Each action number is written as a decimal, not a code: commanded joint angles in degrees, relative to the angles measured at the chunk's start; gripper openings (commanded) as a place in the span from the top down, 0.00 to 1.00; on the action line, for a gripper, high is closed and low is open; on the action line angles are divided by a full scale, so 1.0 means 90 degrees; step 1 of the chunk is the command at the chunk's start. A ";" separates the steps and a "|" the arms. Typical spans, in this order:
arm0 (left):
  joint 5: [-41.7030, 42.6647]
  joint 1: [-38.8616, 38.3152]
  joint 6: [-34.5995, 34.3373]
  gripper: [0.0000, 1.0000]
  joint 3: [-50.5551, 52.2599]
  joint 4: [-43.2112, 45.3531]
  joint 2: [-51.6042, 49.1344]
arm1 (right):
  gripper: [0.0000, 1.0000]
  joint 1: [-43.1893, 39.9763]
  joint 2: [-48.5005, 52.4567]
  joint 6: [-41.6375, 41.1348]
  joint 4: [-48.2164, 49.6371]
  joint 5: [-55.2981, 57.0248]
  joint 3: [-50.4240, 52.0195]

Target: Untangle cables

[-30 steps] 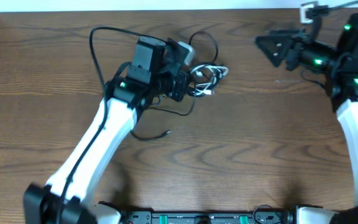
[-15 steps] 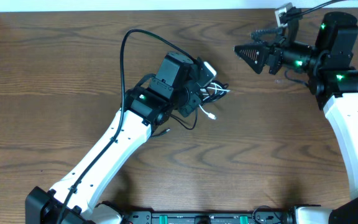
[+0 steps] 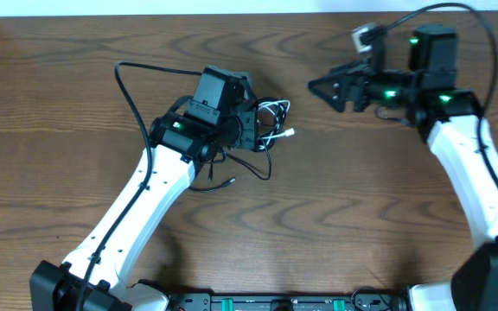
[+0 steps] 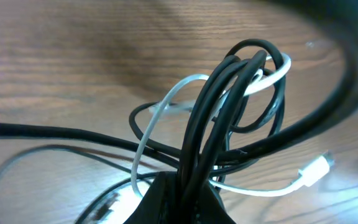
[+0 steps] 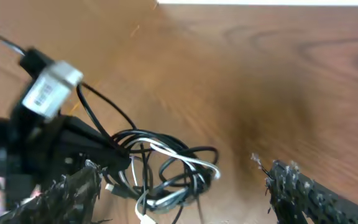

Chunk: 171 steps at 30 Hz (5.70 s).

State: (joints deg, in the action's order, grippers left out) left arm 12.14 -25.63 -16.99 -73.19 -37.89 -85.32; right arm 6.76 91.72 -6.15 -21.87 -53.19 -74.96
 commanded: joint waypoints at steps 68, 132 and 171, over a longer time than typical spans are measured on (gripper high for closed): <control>-0.2132 0.0894 -0.0641 0.93 -0.0005 -0.0906 -0.0002 | 0.99 -0.2756 0.0486 -0.3429 -0.0840 0.4651 -0.0029; 0.5360 0.2725 0.0634 0.93 -0.0022 0.0981 0.0335 | 0.34 0.0947 0.0896 -0.4442 0.0039 0.3087 -0.0027; 0.2880 0.4425 -0.1863 0.93 -0.0024 0.1260 0.0335 | 0.99 -0.2227 0.1977 -0.3045 -0.1513 0.4469 -0.0027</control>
State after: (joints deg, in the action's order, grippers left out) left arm 43.20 10.90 -31.14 -73.08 -27.42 -83.24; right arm -8.99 109.14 -35.53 -35.24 -20.03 -75.16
